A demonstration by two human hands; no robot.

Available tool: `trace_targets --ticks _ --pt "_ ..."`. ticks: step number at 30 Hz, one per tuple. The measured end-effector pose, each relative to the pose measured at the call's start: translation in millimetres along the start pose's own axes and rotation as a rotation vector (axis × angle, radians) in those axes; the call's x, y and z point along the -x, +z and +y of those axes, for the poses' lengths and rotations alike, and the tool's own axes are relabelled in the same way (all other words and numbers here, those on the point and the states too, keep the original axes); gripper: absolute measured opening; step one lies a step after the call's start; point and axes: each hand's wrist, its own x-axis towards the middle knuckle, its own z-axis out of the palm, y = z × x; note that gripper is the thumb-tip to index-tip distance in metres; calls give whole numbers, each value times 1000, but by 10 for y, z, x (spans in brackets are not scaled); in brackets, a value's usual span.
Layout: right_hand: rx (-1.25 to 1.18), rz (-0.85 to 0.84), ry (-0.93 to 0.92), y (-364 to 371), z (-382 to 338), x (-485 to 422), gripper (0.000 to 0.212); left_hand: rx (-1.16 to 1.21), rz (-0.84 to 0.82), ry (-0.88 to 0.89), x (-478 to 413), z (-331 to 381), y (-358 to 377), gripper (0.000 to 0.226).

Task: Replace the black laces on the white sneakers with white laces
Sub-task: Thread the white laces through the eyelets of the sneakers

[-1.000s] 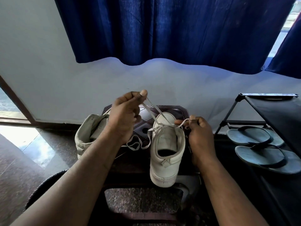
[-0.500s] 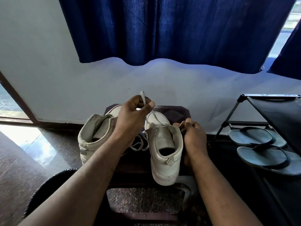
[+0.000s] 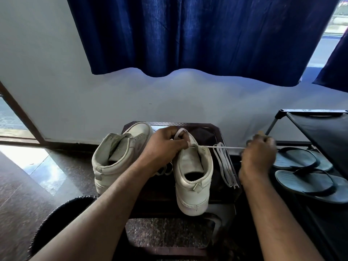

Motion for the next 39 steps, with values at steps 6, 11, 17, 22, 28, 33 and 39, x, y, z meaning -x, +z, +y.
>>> trace_targets --ticks 6,11,17,22,28,33,39 --pt "349 -388 -280 -64 -21 128 11 214 77 35 -68 -3 -36 9" --pt "571 -626 -381 60 30 266 16 277 76 35 -65 0 -49 6" --pt "665 -738 -368 28 26 235 7 280 92 35 -124 -65 -76 6" --pt "822 -475 -443 -59 -33 150 16 185 110 36 -148 -125 -89 15" --pt "755 -440 -479 -102 13 131 10 29 87 23 -177 -229 -67 22" --pt "506 -568 -465 82 65 278 21 24 93 48 -160 -194 -43 19" --pt "543 -718 -350 108 84 250 16 -2 142 9 -133 -174 -27 22"
